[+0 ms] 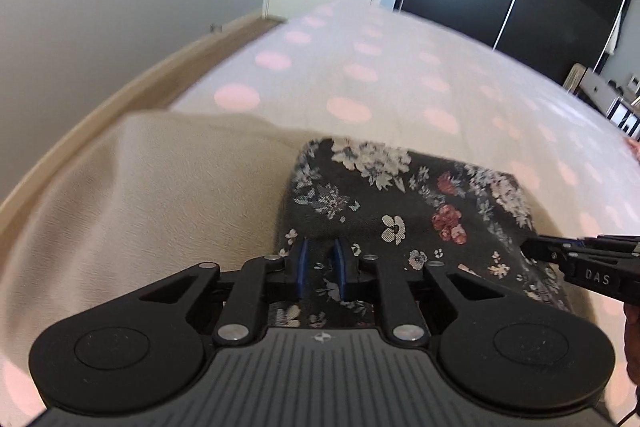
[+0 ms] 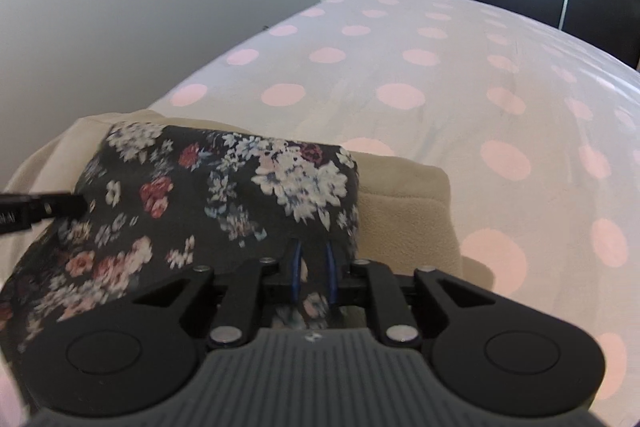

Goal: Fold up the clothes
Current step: 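Lower the folded jeans onto the folded beige garment with both grippers, then open both grippers and withdraw them from the stacked jeans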

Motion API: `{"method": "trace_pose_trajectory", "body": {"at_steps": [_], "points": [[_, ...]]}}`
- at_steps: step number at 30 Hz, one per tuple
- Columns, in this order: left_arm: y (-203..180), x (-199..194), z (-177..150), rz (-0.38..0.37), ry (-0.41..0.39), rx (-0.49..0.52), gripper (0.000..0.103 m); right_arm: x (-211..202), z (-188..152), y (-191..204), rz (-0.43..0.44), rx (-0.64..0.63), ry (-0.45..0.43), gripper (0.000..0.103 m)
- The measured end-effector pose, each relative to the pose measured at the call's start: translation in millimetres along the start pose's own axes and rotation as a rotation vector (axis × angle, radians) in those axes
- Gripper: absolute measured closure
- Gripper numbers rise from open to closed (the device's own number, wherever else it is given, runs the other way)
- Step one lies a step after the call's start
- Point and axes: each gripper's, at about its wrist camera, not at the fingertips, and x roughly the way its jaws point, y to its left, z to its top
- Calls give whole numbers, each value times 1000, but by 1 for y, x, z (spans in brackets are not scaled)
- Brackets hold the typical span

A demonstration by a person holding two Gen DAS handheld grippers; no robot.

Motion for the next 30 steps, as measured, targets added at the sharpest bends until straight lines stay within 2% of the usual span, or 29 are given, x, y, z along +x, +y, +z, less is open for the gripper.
{"method": "trace_pose_trajectory", "body": {"at_steps": [3,7,11,14,16,19,23,27,29,30], "points": [[19,-27,-8,-7,-23,18,89,-28,-14,-8,43,10,-21,81],[45,-59,-30,-7,-35,101,89,-74,-43,-3,108,-31,-62,81],[51,-68,-44,-17,-19,119,89,-93,-75,4,159,-52,-26,81],[45,-49,-51,53,41,142,89,-85,-95,13,96,-96,14,81],[45,-38,-52,87,73,118,88,-82,-101,12,65,-89,26,81],[47,-38,-49,104,81,57,88,-86,-102,6,51,-49,29,80],[32,-64,-50,152,42,102,88,-115,-102,6,24,-40,6,80],[10,-101,-52,179,-35,129,76,-148,-104,9,-11,-44,-12,72],[-1,-118,-50,191,-60,134,66,-165,-105,11,-29,-46,-21,57],[-4,-124,-47,194,-66,137,59,-173,-106,12,-37,-47,-25,55]]}}
